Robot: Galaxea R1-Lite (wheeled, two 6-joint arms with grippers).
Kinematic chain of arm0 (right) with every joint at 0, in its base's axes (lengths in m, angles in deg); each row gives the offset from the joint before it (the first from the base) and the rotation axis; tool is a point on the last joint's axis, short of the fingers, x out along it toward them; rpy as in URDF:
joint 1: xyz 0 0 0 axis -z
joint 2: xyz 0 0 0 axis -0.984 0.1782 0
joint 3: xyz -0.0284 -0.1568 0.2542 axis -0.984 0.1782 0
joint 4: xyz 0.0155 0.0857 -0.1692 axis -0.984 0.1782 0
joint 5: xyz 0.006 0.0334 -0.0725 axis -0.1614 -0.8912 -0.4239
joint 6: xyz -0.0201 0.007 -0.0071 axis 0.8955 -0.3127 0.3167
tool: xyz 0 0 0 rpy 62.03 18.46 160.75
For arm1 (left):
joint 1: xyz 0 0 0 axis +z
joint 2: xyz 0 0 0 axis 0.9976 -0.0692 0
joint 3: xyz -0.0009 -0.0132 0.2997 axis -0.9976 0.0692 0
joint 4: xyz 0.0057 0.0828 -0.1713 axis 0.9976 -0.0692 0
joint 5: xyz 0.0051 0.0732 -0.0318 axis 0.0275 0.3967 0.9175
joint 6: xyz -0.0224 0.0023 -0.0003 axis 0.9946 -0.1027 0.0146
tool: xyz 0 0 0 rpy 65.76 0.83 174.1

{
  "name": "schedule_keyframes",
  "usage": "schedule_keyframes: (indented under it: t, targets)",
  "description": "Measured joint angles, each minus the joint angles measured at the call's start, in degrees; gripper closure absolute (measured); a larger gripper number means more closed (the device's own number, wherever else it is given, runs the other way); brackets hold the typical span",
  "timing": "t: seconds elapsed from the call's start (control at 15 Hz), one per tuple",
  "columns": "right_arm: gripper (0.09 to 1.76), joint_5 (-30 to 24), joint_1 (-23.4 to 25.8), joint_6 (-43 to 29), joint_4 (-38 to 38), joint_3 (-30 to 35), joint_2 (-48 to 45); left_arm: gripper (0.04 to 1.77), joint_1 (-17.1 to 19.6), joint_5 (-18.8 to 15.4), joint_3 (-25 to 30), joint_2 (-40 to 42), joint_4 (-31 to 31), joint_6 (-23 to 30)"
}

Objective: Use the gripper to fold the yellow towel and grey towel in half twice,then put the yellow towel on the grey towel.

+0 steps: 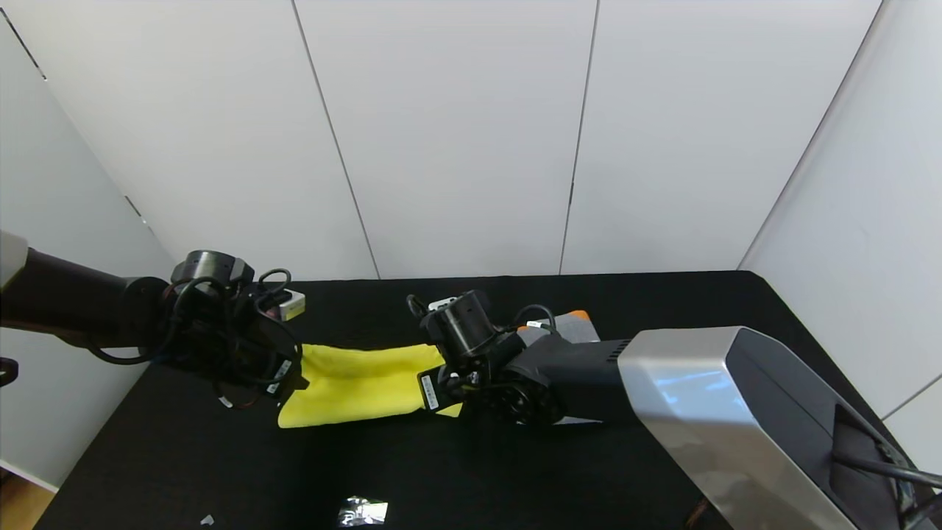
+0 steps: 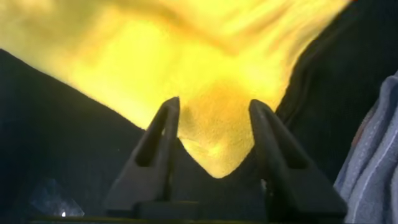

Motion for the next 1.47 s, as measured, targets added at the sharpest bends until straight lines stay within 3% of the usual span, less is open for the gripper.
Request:
schedule_keyframes:
  t: [0.27,0.53,0.8,1.0,1.47]
  targets:
    - [0.66,0.02,-0.28,-0.05,0.0,0.02,0.0,0.57,0.1,0.02,-0.67,0.22,-0.28,0.07]
    - [0.45,-0.11,-0.67,-0.11,0.38,0.04,-0.27,0.38,0.46,0.07,-0.11,0.94,-0.5,0.09]
    - [0.33,-0.11,-1.29,-0.06,0.85,0.46,-1.32,0.27,1.87,-0.59,0.33,1.21,-3.43,0.13]
    - [0.27,-0.09,-1.55,-0.05,0.94,0.56,-1.93,0.21,3.05,-6.02,-0.54,1.01,-5.62,1.56]
    - [0.19,0.65,-2.97,-0.55,0.93,2.01,-4.18,0.14,4.79,-9.61,-6.1,-2.49,-11.67,8.51]
